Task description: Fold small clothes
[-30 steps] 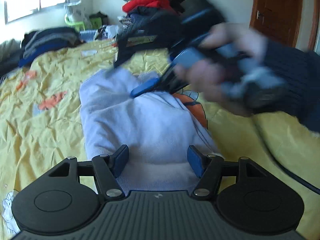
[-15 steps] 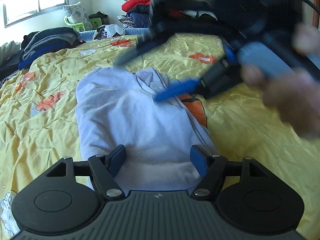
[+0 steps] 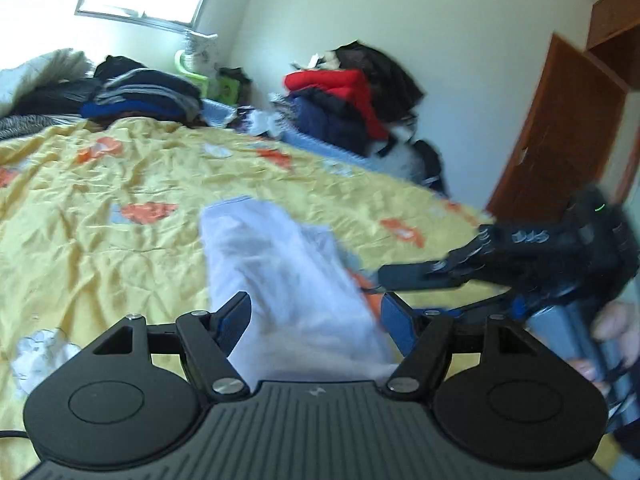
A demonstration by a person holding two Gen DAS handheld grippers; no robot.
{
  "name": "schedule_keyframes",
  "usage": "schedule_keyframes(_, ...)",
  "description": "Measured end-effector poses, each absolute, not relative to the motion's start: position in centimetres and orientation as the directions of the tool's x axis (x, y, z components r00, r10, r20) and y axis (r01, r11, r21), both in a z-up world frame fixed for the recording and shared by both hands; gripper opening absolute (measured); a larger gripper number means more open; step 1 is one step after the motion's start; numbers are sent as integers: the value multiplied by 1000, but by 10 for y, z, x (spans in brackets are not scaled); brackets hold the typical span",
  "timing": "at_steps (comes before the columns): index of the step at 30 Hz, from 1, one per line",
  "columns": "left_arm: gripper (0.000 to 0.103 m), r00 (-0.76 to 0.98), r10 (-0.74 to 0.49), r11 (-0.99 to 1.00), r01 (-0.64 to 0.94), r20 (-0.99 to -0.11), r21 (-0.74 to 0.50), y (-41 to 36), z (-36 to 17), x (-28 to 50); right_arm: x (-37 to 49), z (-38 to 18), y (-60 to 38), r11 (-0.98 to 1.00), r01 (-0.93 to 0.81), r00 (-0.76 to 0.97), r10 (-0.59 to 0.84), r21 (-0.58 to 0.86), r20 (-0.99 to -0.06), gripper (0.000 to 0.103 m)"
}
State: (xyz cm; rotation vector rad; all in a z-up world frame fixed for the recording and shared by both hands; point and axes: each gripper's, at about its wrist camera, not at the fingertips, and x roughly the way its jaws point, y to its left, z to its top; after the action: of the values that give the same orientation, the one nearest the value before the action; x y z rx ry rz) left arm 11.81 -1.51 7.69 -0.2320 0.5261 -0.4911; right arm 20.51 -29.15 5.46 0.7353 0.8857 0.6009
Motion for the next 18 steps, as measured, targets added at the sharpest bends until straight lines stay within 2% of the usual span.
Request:
schedule_keyframes(2, 71, 711, -534, 845, 441, -457, -302, -26, 73, 121, 210, 47, -285, 587, -144, 482, 745, 797, -461, 64)
schedule_keyframes(4, 71, 642, -553, 831, 470, -531, -298, -37, 58, 128, 216, 31, -281, 614, -76, 459, 721, 786, -519, 66)
schedule_keyframes(5, 71, 617, -560, 826, 466, -554, -316, -38, 48, 131, 213, 22, -280, 631, -33, 439, 706, 775, -556, 55)
schedule_keyframes(7, 71, 607, -588, 808, 473, -534, -352, -34, 39, 131, 205, 10, -287, 593, -42, 466, 724, 804, -509, 52)
schedule_keyframes(8, 71, 604, -591, 806, 477, -535, -351, -34, 38, 130, 202, 7, -291, 584, -33, 471, 725, 811, -503, 48)
schedule_keyframes(11, 71, 604, -584, 810, 478, -542, -340, -37, 39, 131, 200, 8, -291, 591, -29, 460, 724, 806, -514, 47)
schedule_keyframes(12, 71, 606, -575, 816, 474, -550, -331, -38, 43, 130, 204, 12, -290, 603, -21, 445, 720, 798, -532, 48)
schedule_keyframes(13, 71, 613, -565, 823, 471, -553, -318, -40, 48, 129, 208, 18, -288, 611, -10, 427, 718, 792, -549, 54)
schedule_keyframes(14, 71, 626, -560, 826, 474, -542, -306, -41, 54, 128, 216, 26, -285, 605, -8, 426, 722, 796, -545, 54)
schedule_keyframes(16, 71, 649, -570, 819, 498, -505, -284, -43, 64, 124, 229, 48, -289, 567, -66, 474, 742, 821, -474, 58)
schedule_keyframes(18, 71, 645, -576, 812, 521, -502, -263, -52, 64, 129, 255, 66, -287, 532, -97, 502, 756, 841, -420, 69)
